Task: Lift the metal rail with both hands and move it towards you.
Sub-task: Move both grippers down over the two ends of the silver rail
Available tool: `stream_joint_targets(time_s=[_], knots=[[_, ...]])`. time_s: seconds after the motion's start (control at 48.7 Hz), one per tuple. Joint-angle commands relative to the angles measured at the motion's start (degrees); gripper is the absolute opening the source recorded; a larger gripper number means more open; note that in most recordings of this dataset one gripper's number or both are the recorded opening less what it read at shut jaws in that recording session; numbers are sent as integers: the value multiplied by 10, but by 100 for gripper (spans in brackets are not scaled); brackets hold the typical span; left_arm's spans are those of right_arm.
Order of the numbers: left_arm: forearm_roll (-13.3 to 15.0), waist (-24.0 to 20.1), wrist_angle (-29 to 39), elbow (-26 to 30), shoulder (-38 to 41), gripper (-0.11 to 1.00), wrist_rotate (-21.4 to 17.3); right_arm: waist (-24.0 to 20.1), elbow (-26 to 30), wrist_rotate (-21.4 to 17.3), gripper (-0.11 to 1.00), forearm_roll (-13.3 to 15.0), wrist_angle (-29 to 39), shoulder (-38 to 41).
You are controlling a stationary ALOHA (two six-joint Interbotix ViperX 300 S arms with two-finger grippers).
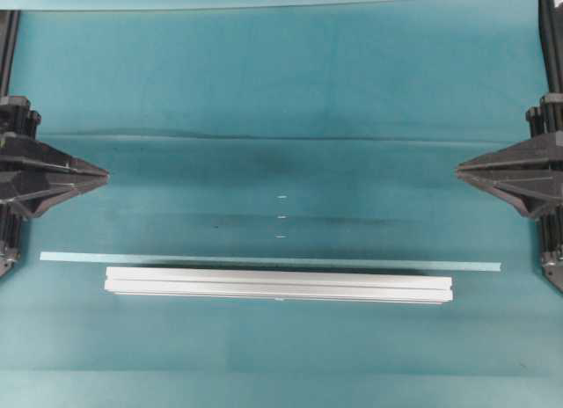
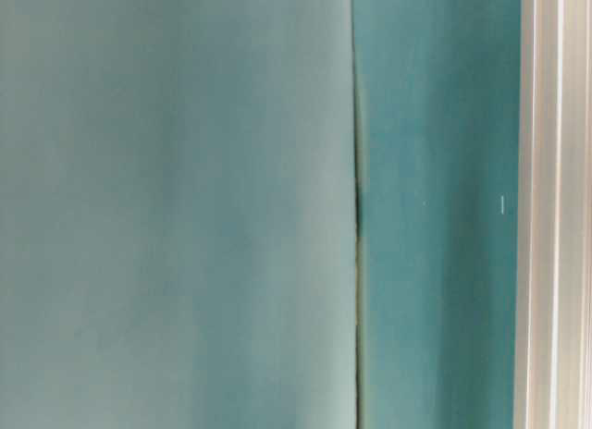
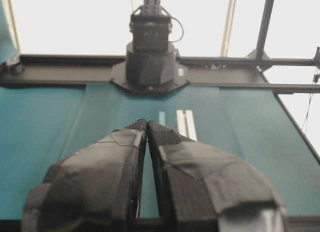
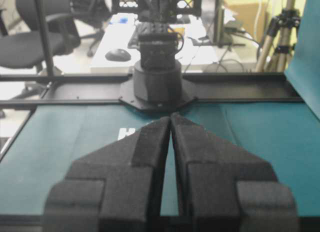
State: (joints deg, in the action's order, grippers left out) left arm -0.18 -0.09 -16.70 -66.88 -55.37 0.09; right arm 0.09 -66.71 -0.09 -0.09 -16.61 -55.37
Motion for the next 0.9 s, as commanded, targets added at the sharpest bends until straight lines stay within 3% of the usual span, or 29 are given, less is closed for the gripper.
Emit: stream_joint_targets(time_s=[0.0,0.082,0.164,0.513,0.882], knots=[[-4,1,14,21,13,14,22,3,10,-8,14,-9,-3,2],[-6,1,53,32,20,9,47,10,17,-18,10,-52,28,4],[-7,2,95,45,28,0,68,25,24,-32,3,-76,83,12],[-7,16,269,138,127,-5,72,28,134,-74,2,-76,360,113],[-7,43,422,229,265,-5,76,-4,228,-90,2,-79,554,267]])
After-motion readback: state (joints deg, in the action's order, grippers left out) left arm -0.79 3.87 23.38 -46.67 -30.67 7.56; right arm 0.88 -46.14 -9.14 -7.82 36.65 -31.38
